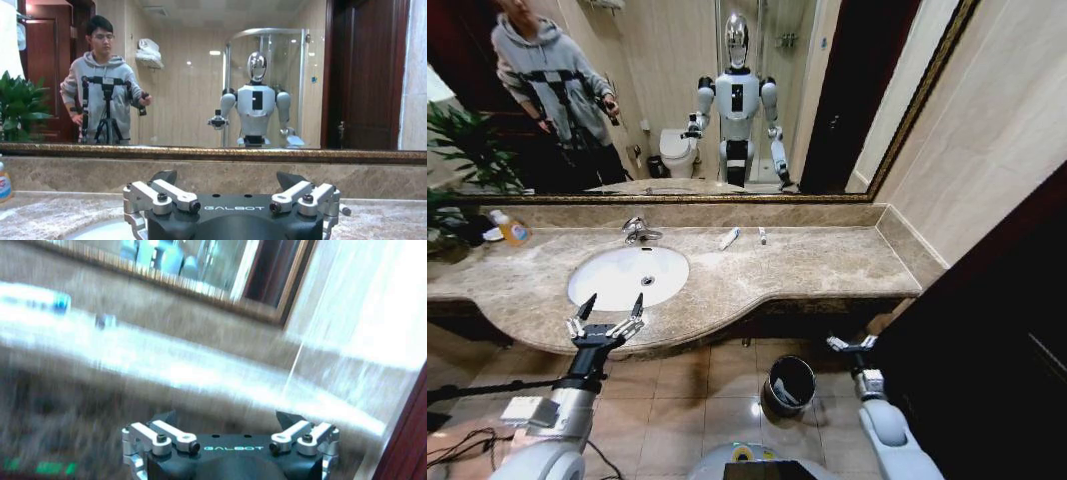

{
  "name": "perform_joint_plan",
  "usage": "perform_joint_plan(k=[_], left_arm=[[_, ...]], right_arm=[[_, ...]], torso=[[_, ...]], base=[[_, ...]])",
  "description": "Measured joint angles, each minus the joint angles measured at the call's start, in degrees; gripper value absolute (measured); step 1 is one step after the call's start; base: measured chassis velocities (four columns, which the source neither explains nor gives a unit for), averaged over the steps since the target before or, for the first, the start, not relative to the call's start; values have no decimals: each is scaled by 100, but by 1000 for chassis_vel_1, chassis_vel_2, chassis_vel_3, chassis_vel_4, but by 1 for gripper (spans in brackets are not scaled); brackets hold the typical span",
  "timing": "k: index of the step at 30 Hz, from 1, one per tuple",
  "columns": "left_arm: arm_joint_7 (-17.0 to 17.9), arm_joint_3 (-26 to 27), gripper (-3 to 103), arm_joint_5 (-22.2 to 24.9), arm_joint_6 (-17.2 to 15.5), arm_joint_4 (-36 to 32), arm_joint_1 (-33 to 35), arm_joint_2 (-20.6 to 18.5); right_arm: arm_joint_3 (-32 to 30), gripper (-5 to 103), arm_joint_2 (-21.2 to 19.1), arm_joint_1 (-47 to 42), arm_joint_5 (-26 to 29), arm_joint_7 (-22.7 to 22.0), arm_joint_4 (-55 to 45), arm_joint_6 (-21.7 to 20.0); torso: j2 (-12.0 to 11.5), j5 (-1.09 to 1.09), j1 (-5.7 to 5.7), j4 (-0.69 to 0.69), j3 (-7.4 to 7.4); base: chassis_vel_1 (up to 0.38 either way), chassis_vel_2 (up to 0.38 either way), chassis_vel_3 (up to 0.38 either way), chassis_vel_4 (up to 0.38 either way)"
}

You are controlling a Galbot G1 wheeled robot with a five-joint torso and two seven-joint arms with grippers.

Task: Pick up the trash from the sink and place it in the trash bin.

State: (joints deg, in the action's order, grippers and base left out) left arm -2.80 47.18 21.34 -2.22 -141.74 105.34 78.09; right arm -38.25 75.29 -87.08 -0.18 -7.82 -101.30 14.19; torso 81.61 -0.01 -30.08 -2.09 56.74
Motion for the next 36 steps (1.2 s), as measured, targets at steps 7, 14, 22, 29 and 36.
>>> perform_joint_plan(k=[7,14,22,29,36], left_arm=[[0,0,100,0,0,0,0,0],[0,0,100,0,0,0,0,0],[0,0,100,0,0,0,0,0],[0,0,100,0,0,0,0,0],[0,0,100,0,0,0,0,0]], right_arm=[[260,100,-129,-130,369,91,-1679,-708],[682,100,-861,543,1544,441,-1853,-1783],[1640,100,-1362,2049,2122,510,-1128,-2168],[3611,100,-1015,4213,2664,-383,118,-2520],[4708,100,-381,5332,3059,-1318,975,-2806]], torso=[[0,1,0,-1,0],[0,1,0,-1,1],[-1,1,-1,-2,1],[-2,0,-2,-1,2],[-2,-2,-2,-3,1]], base=[[0,0,0,0],[0,0,0,0],[0,0,0,0],[0,0,0,0],[0,0,0,0]])
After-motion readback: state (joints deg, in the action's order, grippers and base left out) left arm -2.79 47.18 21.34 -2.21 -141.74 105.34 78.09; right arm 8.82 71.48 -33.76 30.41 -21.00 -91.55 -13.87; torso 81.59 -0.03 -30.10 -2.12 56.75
